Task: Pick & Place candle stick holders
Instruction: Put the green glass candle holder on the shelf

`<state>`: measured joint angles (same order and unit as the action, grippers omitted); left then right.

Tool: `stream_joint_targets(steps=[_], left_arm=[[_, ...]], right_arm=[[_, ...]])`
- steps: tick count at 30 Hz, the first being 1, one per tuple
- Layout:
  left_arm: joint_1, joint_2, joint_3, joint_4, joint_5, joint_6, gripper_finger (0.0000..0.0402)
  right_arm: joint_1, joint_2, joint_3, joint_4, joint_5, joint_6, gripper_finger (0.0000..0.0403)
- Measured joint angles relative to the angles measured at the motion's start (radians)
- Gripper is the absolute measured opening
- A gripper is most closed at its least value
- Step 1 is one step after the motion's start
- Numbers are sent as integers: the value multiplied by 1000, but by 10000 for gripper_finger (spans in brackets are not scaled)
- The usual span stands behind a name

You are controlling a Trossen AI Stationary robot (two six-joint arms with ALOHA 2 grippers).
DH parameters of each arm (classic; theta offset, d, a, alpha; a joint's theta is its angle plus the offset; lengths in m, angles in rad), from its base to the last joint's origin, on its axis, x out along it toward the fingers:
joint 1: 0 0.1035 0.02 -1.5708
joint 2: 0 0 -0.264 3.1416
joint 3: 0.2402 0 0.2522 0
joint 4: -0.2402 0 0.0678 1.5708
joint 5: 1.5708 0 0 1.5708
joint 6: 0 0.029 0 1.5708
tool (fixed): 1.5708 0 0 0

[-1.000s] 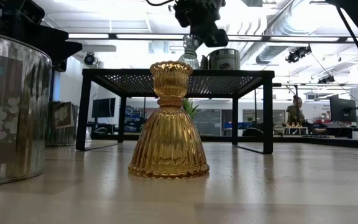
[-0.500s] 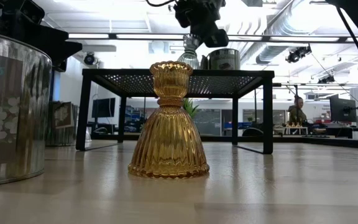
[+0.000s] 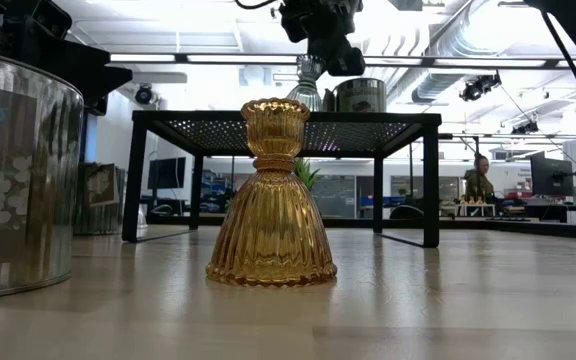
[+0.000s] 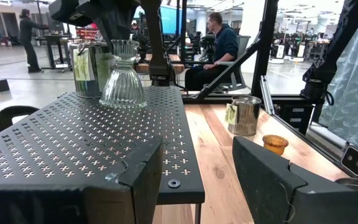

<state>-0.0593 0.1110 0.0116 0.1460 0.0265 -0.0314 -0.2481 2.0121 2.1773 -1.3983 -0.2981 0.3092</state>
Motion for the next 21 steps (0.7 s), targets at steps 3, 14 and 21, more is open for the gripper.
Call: stream_joint_targets(steps=[3, 14, 21], left_arm=[[0, 0, 0, 0, 0, 0, 188], [0, 0, 0, 0, 0, 0, 188], [0, 0, 0, 0, 0, 0, 188]], right_arm=[[0, 0, 0, 0, 0, -4, 12], [2, 4, 0, -30, 1, -128, 12], [2, 4, 0, -31, 3, -134, 12]])
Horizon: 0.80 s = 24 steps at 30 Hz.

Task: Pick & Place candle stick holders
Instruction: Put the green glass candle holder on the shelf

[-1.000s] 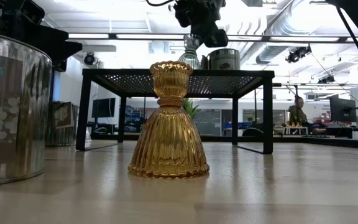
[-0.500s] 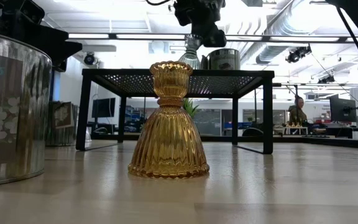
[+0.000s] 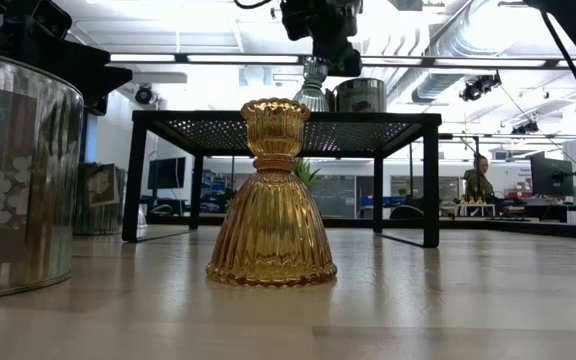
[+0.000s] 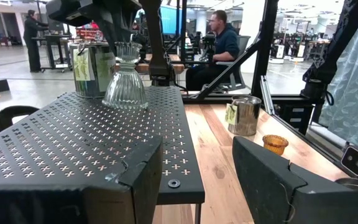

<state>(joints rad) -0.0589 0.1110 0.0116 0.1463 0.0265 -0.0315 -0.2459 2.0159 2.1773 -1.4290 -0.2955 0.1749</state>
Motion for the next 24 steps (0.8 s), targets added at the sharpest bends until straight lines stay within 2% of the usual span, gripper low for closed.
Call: stream_joint_targets(steps=[11, 24], left_arm=[[0, 0, 0, 0, 0, 0, 188], [0, 0, 0, 0, 0, 0, 188]], right_arm=[[0, 0, 0, -1, 2, 0, 22], [0, 0, 0, 5, 27, 2, 61]])
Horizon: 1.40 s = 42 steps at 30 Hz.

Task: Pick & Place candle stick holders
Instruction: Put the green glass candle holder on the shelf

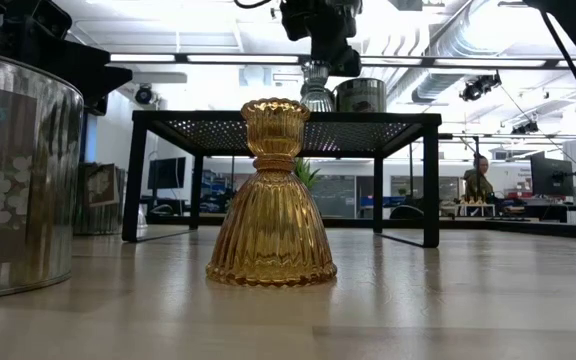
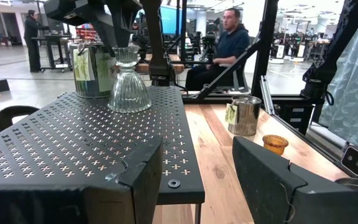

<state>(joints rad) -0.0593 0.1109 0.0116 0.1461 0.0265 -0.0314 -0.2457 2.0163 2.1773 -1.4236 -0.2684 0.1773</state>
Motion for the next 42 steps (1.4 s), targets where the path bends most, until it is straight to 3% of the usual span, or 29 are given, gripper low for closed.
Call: stream_joint_targets(steps=[7, 20, 35, 42], left_arm=[[0, 0, 0, 0, 0, 0, 188], [0, 0, 0, 0, 0, 0, 188], [0, 0, 0, 0, 0, 0, 188], [0, 0, 0, 0, 0, 0, 188]], right_arm=[[0, 0, 0, 3, 43, 17, 82], [-3, -1, 0, -5, 32, 24, 161], [-17, -128, 2, 15, 72, 23, 166], [3, -210, 2, 11, 163, -35, 163]])
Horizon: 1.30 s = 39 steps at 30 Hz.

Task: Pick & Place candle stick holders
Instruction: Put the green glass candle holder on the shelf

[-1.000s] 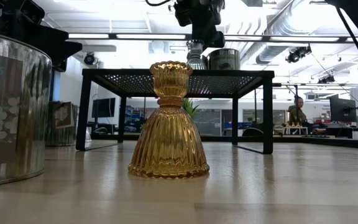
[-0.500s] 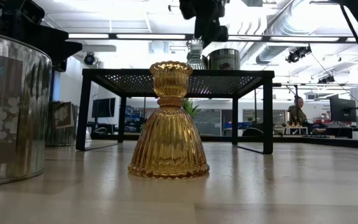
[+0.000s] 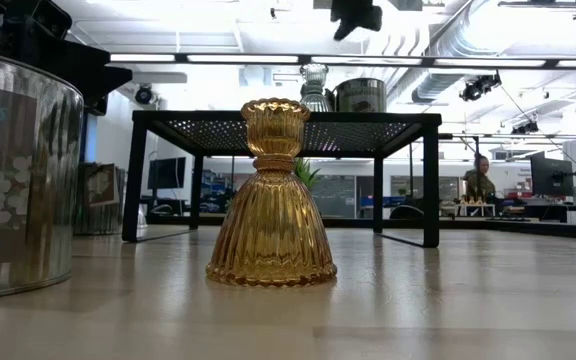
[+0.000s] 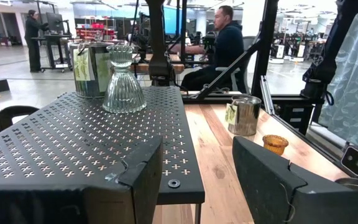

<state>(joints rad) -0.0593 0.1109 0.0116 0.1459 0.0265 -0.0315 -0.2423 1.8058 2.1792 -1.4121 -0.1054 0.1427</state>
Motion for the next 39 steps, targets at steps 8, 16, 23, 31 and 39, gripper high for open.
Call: stream_joint_targets(steps=[8, 16, 23, 31, 39], left_arm=[[0, 0, 0, 0, 0, 0, 188], [0, 0, 0, 0, 0, 0, 188], [0, 0, 0, 0, 0, 0, 188], [0, 0, 0, 0, -6, 0, 188], [0, 0, 0, -18, -10, 0, 188]], right_arm=[[67, -98, -1, -9, 192, -65, 163], [168, -127, -1, -55, 336, -68, 162], [235, -158, -126, 26, 429, -46, 162], [245, -323, -549, 390, 385, -18, 156], [282, -548, -892, 726, 373, -11, 156]])
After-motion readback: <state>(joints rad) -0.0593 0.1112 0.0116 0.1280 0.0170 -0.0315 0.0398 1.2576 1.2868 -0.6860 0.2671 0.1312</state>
